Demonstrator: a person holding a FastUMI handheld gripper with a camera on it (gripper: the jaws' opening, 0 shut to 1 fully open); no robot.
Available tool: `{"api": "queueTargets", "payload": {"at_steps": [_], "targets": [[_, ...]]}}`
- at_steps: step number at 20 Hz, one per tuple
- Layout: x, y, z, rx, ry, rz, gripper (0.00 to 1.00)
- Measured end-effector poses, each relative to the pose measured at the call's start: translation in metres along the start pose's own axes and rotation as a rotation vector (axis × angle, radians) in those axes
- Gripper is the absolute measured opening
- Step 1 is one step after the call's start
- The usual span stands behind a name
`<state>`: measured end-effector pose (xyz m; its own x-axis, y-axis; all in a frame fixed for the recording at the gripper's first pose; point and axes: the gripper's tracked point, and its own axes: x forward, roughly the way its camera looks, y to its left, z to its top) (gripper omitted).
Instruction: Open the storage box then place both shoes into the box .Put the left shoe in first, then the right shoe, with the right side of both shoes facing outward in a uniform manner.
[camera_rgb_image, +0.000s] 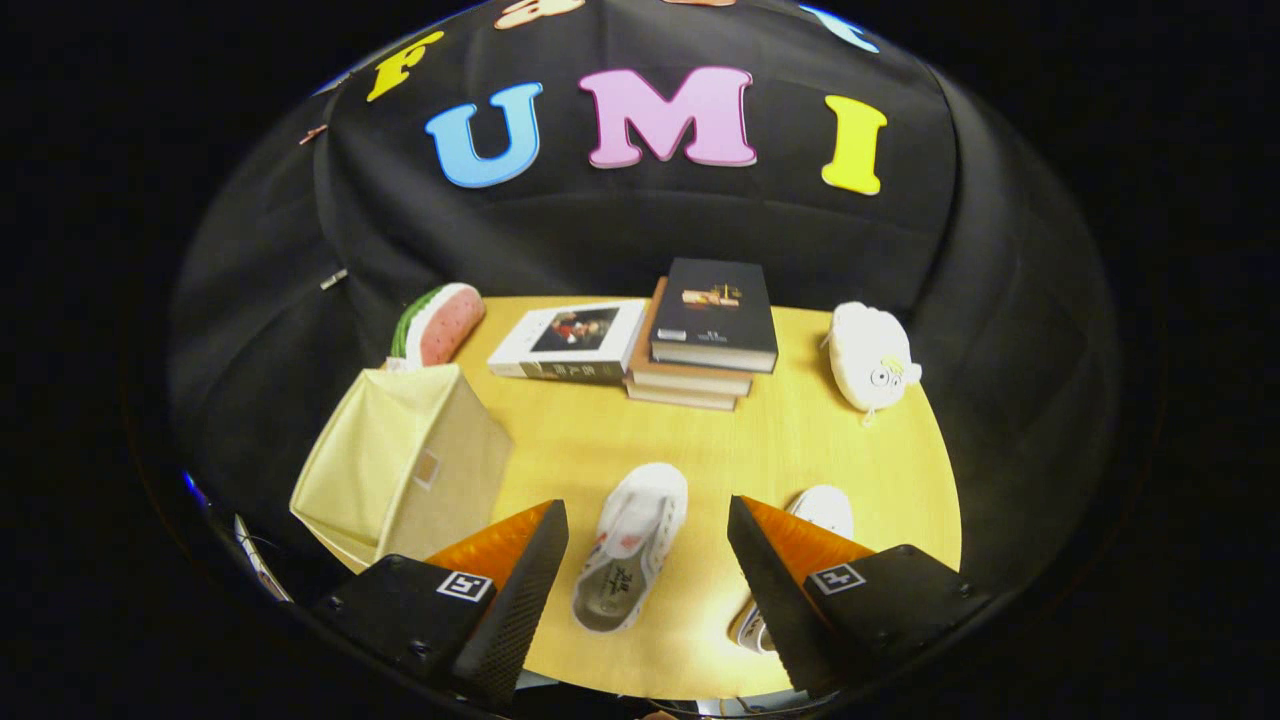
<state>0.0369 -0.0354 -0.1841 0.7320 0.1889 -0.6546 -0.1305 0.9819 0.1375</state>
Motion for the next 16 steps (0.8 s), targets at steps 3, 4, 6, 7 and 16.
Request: {"api": "queueTargets", "payload": {"at_steps": [3,4,6,7,16], "targets": [[0.018,-0.002,-0.035,-0.005,0.087,0.010,0.99],[0.024,-0.001,-0.045,-0.012,0.110,0.021,0.99],[0.036,0.001,-0.060,-0.029,0.143,0.036,0.99],[0.041,-0.002,-0.066,-0.047,0.156,0.029,0.99],[0.110,-0.022,-0.096,-0.075,0.243,-0.019,0.99]]}}
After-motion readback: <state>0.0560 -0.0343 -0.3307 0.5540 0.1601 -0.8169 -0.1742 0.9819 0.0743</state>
